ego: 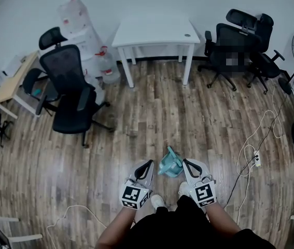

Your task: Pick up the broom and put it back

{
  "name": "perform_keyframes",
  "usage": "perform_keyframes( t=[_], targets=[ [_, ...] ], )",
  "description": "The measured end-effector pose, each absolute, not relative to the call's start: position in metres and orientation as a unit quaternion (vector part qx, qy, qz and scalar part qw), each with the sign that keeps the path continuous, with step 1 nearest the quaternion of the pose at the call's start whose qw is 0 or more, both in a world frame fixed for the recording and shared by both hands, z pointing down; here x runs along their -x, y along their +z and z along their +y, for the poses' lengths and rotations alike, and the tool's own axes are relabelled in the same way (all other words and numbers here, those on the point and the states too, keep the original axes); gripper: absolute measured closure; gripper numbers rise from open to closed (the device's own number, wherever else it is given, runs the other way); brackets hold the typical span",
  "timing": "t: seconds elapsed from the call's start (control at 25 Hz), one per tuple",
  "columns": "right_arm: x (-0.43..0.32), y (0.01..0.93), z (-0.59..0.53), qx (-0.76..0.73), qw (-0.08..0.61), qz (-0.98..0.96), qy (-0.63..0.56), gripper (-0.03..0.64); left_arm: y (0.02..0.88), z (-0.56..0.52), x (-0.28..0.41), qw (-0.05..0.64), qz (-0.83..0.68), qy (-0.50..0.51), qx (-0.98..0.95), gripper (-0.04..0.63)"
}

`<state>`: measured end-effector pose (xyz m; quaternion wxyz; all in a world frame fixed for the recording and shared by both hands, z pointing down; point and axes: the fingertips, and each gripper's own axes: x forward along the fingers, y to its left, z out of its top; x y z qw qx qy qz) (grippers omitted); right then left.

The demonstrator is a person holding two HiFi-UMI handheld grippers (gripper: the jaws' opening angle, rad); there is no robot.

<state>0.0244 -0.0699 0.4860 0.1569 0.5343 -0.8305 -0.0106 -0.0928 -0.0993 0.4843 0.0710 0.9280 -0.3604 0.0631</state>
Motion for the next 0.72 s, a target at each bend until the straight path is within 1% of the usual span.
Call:
perform_keyframes(
  t=[0.2, 0.4, 0.56, 0.72],
  targets=[
    [-0.031, 0.503, -0.081, -0.513, 0.171, -0.841, 0.008, 0.614, 0.499, -0.107, 0.087, 0.092, -0.375, 0.073, -0.920, 0.579],
    [-0.047, 0.532, -0.087, -0.509, 0.160, -0.842, 0.079, 0.614, 0.521, -0.110, 0.080, 0.111, -0.387, 0.088, -0.911, 0.579],
    [-0.056, 0.558, -0.085, -0.499, 0.182, -0.841, 0.097, 0.614, 0.542, -0.108, 0.078, 0.135, -0.399, 0.103, -0.901, 0.580],
    [-0.047, 0.581, -0.083, -0.469, 0.208, -0.853, 0.093, 0.612, 0.562, -0.103, 0.079, 0.153, -0.407, 0.120, -0.893, 0.578]
  ],
)
